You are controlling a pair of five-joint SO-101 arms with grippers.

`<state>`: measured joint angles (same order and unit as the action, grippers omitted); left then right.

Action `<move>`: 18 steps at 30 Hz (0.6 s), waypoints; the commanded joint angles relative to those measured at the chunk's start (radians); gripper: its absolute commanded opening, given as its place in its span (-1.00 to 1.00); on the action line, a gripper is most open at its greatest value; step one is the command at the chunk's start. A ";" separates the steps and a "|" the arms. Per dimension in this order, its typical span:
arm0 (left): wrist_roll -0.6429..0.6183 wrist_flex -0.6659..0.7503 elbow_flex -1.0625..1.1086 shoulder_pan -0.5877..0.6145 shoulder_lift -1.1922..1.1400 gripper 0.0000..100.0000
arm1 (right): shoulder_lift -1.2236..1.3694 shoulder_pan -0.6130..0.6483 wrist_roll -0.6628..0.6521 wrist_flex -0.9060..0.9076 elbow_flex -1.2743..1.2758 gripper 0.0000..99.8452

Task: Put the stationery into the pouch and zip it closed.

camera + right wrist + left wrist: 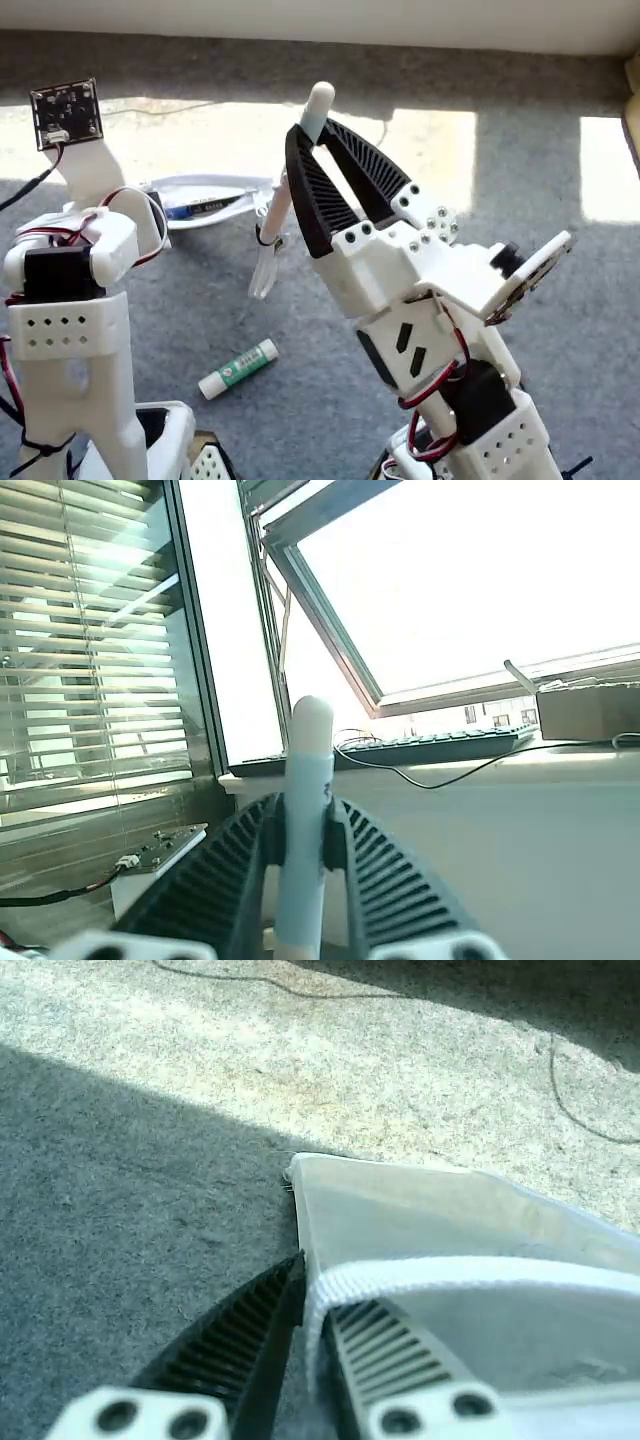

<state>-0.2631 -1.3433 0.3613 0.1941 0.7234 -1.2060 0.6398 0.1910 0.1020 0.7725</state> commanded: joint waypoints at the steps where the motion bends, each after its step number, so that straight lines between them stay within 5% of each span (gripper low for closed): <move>1: 0.011 0.023 -0.027 -0.015 0.027 -0.99 | -0.010 0.041 0.005 -0.216 0.067 -0.99; 10: 0.011 0.023 -0.027 -0.015 0.024 -0.99 | 0.012 0.110 0.005 -0.490 0.246 -0.99; 18: 0.012 0.020 -0.027 -0.015 0.024 -0.99 | 0.280 0.104 0.005 -0.740 0.255 -0.99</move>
<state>-0.2631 -1.3433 0.3613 0.1941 0.7234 -1.0111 0.7350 0.1910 -0.5332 1.0365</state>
